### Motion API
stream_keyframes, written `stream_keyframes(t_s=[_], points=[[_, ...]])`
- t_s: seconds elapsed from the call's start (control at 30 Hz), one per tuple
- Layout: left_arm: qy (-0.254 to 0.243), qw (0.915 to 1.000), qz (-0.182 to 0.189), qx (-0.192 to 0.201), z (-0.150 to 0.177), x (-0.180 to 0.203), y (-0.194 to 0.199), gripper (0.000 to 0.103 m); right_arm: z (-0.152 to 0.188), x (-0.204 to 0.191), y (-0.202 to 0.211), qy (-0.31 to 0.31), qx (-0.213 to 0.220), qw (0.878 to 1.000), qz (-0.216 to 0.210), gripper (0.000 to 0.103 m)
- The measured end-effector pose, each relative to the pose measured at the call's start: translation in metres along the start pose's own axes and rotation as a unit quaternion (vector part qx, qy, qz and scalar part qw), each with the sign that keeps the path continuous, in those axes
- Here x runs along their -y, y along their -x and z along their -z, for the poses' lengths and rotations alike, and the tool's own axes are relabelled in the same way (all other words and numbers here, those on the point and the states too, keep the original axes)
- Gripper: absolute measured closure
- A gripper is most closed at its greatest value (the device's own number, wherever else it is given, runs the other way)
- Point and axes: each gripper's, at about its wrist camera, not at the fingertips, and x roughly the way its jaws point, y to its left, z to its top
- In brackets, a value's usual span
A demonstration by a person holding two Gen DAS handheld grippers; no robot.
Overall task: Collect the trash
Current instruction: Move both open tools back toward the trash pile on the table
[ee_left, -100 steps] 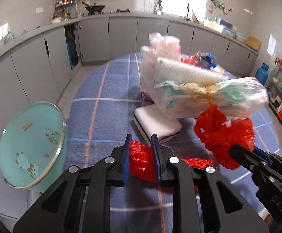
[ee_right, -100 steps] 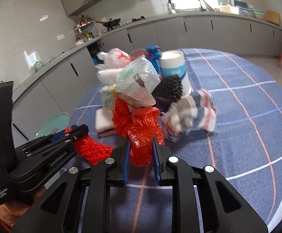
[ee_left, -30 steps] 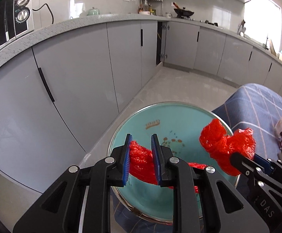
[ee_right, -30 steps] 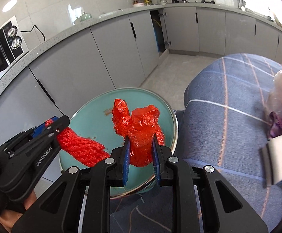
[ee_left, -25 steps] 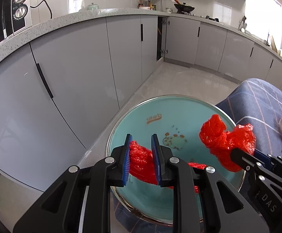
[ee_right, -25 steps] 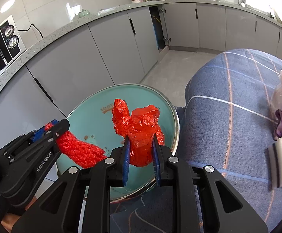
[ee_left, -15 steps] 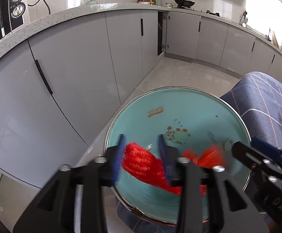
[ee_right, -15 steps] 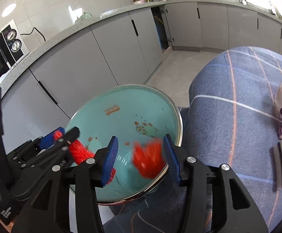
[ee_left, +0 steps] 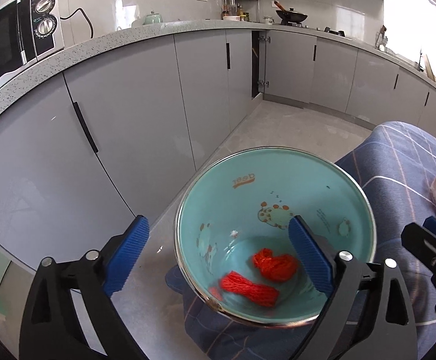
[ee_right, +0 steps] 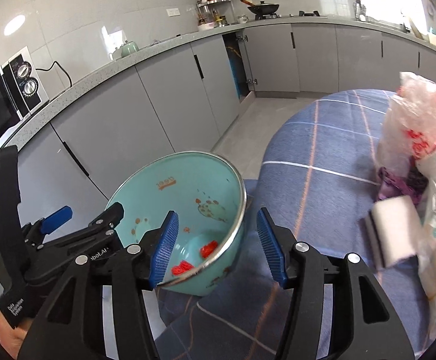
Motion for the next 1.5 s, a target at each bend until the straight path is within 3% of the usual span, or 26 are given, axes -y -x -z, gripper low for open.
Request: stream_keyframes(t_s=[0.43,0.8,1.23,1.5], points=[[-0.013,0.9998,0.016,0.003,0.008,0.026,0.027,0.006,0.005,0.016,0.036,-0.020,0.026,0.999,0.004,0.046],[-0.030,0.9983,0.050,0.002,0.024,0.053,0.047,0.006,0.020,0.037,0.071,-0.025,0.037,0.999,0.027,0.046],[-0.069,0.9925,0.100,0.008,0.038,0.095,0.071,0.006,0.037,0.095,0.123,-0.060,0.068,0.991,0.101,0.046],[-0.105,0.9840,0.143,0.015,0.047,0.140,0.086,0.006,0.048,0.136,0.151,-0.089,0.083,0.980,0.156,0.046]])
